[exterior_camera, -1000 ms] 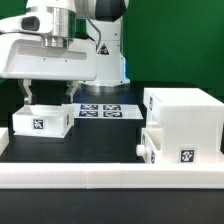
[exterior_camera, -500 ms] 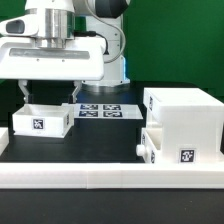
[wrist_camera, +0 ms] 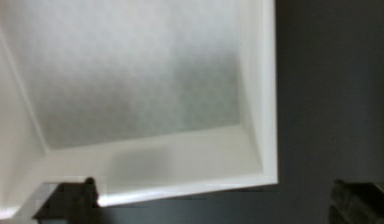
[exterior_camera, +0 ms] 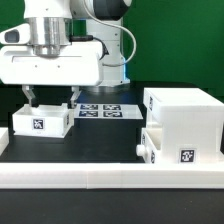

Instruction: Assemble drawer

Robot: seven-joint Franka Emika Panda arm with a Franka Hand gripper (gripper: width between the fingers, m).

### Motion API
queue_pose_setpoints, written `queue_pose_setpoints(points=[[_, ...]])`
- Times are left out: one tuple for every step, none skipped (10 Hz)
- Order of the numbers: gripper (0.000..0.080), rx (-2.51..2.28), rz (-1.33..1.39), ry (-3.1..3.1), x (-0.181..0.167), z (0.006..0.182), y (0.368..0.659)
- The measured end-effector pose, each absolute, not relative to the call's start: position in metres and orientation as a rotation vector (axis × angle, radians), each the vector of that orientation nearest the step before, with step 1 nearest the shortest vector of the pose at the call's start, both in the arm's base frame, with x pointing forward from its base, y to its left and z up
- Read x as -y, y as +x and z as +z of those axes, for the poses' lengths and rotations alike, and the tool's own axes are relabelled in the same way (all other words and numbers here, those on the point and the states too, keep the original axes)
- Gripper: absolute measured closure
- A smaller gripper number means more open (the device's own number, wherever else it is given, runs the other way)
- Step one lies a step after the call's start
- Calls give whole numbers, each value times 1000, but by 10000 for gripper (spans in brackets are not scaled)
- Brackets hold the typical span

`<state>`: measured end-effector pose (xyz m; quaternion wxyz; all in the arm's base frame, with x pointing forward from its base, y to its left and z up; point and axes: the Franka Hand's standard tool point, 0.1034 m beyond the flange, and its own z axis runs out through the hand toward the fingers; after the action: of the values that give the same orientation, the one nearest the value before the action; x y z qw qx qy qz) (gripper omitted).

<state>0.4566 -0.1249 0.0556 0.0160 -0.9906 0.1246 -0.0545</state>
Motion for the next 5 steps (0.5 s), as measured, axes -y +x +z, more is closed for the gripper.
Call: queue_pose_setpoints(points=[[151, -386, -169, -3081, 124, 55, 456], [151, -384, -177, -3085, 121, 52, 450], [151, -375, -166, -3090, 117, 46, 440], [151, -370, -175, -3098, 115, 40, 434], [151, -366, -180, -3103, 113, 32, 430]])
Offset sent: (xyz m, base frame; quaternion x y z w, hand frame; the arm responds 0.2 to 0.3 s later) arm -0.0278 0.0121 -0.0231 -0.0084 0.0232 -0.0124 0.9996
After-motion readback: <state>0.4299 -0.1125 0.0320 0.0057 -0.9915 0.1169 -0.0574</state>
